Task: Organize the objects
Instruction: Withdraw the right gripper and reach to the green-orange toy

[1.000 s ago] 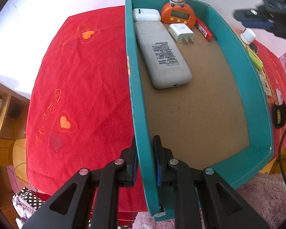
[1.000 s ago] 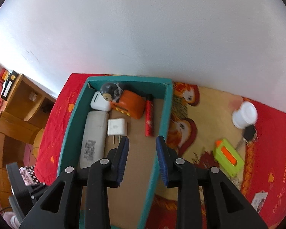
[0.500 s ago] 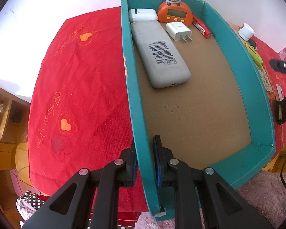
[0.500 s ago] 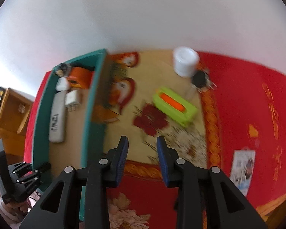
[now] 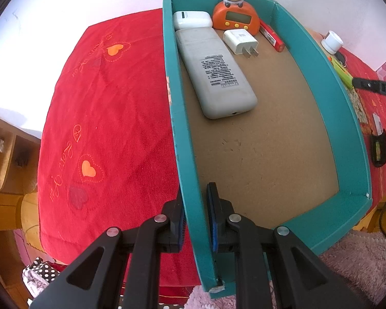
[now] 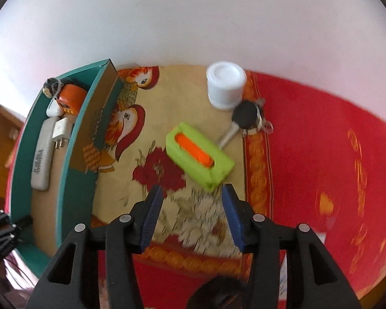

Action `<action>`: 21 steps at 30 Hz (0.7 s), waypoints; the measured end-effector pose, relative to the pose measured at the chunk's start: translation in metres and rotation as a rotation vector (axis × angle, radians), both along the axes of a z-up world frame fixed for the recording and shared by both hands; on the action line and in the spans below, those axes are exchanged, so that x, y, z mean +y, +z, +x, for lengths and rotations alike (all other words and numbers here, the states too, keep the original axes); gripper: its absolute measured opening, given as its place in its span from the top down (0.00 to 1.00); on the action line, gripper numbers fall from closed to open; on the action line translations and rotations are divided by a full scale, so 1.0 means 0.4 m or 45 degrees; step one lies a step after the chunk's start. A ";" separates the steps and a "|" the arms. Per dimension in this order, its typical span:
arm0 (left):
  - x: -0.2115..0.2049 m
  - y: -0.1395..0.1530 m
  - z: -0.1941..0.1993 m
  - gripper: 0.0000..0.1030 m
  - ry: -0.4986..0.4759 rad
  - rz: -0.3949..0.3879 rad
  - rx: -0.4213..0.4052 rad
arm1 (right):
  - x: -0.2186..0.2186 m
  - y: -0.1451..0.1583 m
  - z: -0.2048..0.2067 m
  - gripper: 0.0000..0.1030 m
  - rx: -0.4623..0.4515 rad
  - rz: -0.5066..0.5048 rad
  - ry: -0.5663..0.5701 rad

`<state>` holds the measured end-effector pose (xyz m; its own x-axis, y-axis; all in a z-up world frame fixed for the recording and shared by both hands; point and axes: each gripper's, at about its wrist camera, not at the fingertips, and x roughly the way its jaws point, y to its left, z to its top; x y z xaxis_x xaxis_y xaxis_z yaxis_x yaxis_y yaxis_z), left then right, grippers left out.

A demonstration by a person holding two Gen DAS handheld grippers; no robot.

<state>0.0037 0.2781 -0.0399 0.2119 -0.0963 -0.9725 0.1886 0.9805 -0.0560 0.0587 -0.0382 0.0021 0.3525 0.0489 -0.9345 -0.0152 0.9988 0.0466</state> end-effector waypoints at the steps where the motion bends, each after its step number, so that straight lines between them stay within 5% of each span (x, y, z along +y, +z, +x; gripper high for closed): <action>1: 0.000 0.000 0.000 0.87 -0.001 0.000 0.000 | 0.003 -0.002 0.011 0.53 -0.003 -0.026 0.027; 10: -0.001 0.000 -0.007 0.87 0.011 0.002 -0.010 | 0.025 -0.038 0.092 0.53 0.005 -0.126 0.215; 21: 0.004 0.001 -0.012 0.87 0.010 0.000 -0.013 | 0.046 -0.046 0.096 0.53 0.057 0.010 0.280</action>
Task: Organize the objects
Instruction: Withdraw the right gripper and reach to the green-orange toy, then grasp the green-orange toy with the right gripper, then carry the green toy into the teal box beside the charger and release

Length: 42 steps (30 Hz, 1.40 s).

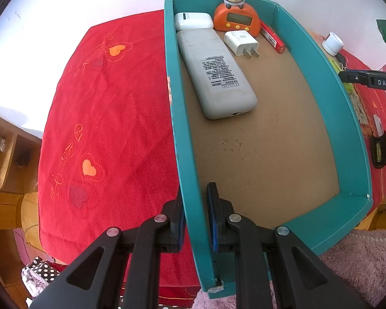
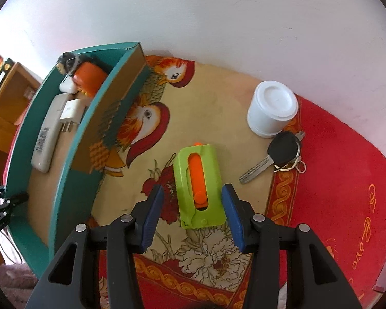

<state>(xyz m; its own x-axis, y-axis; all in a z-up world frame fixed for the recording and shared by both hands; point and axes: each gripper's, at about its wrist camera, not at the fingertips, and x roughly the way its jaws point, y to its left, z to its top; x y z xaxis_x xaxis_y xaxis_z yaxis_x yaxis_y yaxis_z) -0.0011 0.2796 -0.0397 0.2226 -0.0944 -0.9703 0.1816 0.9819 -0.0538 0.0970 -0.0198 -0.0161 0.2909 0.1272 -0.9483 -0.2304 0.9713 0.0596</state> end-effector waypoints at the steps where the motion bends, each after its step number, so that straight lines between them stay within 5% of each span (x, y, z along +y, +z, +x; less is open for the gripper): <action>1: 0.000 0.000 0.000 0.87 -0.001 0.000 0.001 | 0.000 0.001 0.001 0.53 -0.007 -0.010 0.005; 12: 0.000 0.000 0.000 0.87 -0.002 -0.001 -0.001 | 0.017 -0.026 0.011 0.53 0.035 -0.070 0.099; 16: 0.000 0.000 0.000 0.87 -0.003 -0.001 -0.001 | 0.025 -0.056 0.009 0.60 0.022 -0.072 0.074; 28: 0.001 0.003 0.002 0.87 -0.012 -0.005 0.001 | 0.022 -0.047 -0.014 0.61 0.001 -0.034 -0.010; 42: 0.000 0.002 0.007 0.87 -0.007 -0.009 0.007 | 0.073 0.115 -0.066 0.61 -0.100 0.066 -0.009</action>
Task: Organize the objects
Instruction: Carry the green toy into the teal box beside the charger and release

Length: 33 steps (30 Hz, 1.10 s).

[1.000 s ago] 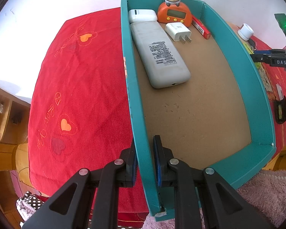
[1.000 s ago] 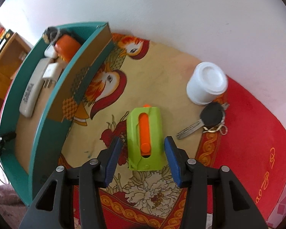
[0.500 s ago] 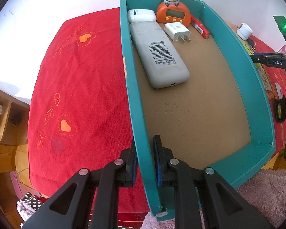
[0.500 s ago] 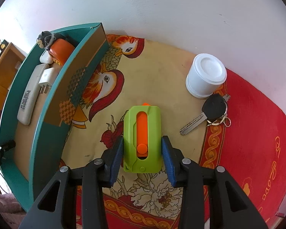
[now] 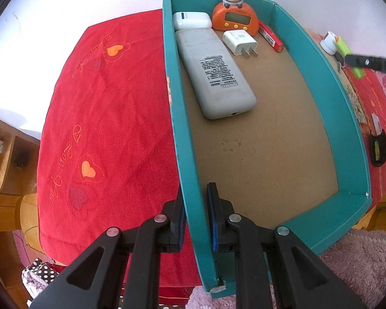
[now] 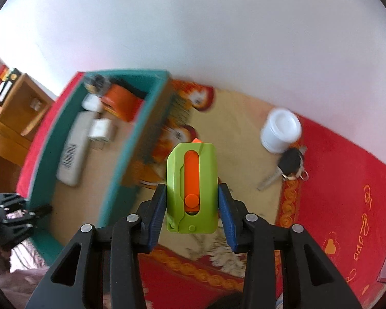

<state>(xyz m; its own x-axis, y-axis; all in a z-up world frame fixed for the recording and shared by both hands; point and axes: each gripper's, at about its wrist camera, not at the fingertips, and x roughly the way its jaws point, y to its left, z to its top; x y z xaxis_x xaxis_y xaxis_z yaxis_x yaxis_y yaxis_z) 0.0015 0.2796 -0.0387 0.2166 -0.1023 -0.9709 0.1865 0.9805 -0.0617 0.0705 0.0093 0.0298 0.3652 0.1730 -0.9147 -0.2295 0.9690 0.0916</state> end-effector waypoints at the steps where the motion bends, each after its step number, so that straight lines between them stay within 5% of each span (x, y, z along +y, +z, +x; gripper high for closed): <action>1: 0.000 0.000 0.000 0.87 -0.001 0.000 0.000 | 0.016 0.014 -0.002 0.61 -0.008 0.018 0.013; 10: 0.008 -0.002 -0.005 0.87 -0.003 -0.014 -0.006 | 0.180 0.023 0.024 0.61 0.068 0.160 0.096; 21: 0.016 0.000 -0.013 0.87 -0.012 -0.026 -0.014 | 0.280 -0.108 0.094 0.61 0.174 0.057 0.065; 33: 0.020 0.001 -0.013 0.87 -0.017 -0.030 -0.015 | 0.348 -0.134 0.114 0.61 0.218 -0.141 0.129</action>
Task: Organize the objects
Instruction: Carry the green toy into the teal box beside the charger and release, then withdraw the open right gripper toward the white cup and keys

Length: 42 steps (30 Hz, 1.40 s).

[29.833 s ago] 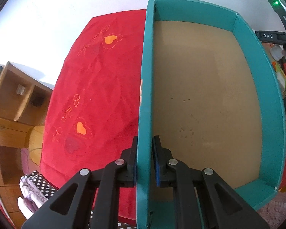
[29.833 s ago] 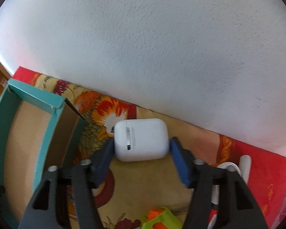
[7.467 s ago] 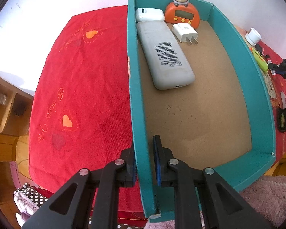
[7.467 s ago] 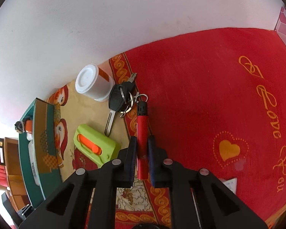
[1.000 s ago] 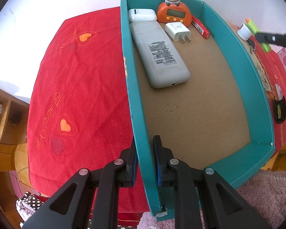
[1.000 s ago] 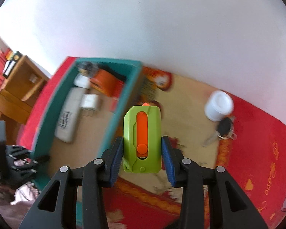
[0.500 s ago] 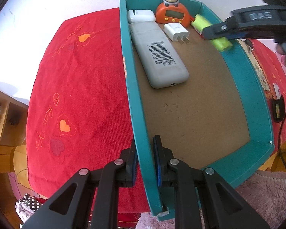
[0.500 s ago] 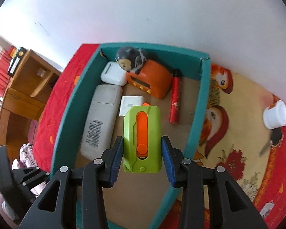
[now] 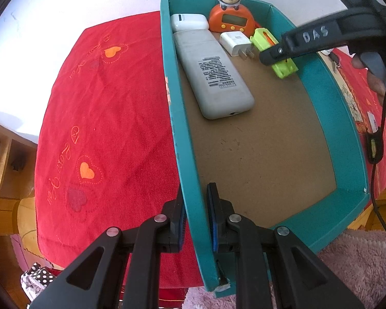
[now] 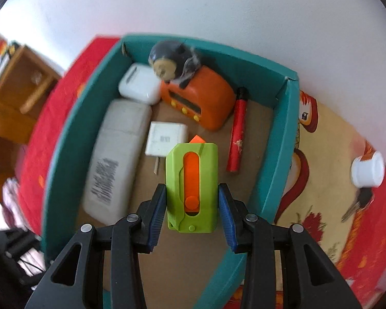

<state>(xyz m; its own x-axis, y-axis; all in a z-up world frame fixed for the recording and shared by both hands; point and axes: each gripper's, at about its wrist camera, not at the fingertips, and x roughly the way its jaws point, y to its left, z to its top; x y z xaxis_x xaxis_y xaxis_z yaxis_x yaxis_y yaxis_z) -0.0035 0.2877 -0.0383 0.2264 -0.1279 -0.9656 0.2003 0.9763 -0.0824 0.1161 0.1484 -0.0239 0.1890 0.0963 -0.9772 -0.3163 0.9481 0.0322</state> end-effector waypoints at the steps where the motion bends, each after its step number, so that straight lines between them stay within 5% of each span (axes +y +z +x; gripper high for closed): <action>1: 0.000 0.000 0.000 0.87 0.000 0.000 0.000 | 0.013 -0.002 0.002 0.61 -0.001 -0.043 0.037; 4: 0.000 0.000 0.000 0.87 0.000 0.001 -0.001 | 0.048 -0.017 0.010 0.61 -0.014 -0.230 0.149; 17: -0.002 -0.001 -0.003 0.87 0.003 0.004 -0.005 | 0.127 -0.066 0.038 0.61 0.053 -0.412 0.183; 33: -0.005 -0.002 -0.004 0.87 0.003 0.007 -0.007 | 0.068 0.007 0.008 0.52 -0.066 -0.287 0.127; 42: -0.007 0.000 -0.002 0.87 0.005 0.006 -0.004 | -0.041 0.096 -0.072 0.52 -0.176 -0.053 -0.029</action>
